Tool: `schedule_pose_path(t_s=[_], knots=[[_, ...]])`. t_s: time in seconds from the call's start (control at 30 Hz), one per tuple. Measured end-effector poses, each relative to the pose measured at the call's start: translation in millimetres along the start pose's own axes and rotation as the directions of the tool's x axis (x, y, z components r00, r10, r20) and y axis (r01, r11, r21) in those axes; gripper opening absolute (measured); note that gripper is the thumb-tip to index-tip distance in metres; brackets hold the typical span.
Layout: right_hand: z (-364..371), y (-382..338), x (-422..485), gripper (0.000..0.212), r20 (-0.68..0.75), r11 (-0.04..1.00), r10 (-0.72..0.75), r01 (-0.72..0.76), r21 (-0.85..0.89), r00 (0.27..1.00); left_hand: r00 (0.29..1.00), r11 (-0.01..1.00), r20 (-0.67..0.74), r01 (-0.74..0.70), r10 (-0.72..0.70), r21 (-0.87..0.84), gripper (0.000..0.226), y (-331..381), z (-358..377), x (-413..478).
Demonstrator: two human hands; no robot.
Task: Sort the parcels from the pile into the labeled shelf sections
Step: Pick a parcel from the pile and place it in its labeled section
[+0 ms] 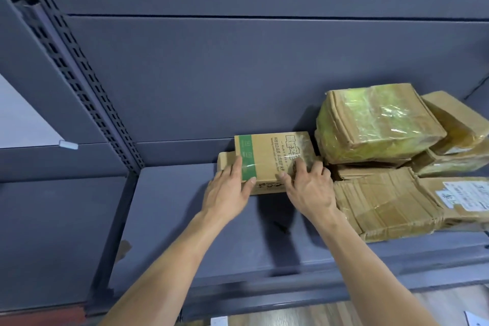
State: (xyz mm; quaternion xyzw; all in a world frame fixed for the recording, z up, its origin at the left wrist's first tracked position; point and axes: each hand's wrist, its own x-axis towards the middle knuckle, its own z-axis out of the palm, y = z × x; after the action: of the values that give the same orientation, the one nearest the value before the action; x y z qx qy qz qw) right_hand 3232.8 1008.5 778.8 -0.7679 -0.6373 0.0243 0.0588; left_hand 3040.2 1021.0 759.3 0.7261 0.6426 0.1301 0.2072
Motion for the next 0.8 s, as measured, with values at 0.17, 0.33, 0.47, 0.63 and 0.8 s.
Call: schedule_pose_path(t_s=[0.17,0.33,0.47,0.63,0.8], knots=[[0,-11,-2,0.062,-0.007,0.996,0.015,-0.014,0.092,1.000,0.995,0.999,-0.083,0.051,-0.051,0.002,0.070,4,-3,-4],[-3,-21,-22,0.070,-0.080,0.960,-0.044,0.065,0.272,0.996,0.966,0.969,-0.180,0.150,-0.186,-0.198,0.078,-8,-24,-24],[3,-29,-52,0.071,-0.073,0.887,-0.057,0.084,0.454,0.996,0.947,0.926,-0.163,0.218,-0.277,-0.309,0.054,-35,-32,-54],[18,-41,-82,0.074,0.001,0.788,0.030,-0.024,0.615,1.000,0.947,0.890,-0.095,0.251,-0.308,-0.380,0.059,-70,-24,-97],[28,-48,-99,0.066,0.128,0.811,0.007,-0.081,0.579,0.992,0.919,0.845,0.034,0.375,-0.392,-0.381,0.071,-92,-11,-125]])
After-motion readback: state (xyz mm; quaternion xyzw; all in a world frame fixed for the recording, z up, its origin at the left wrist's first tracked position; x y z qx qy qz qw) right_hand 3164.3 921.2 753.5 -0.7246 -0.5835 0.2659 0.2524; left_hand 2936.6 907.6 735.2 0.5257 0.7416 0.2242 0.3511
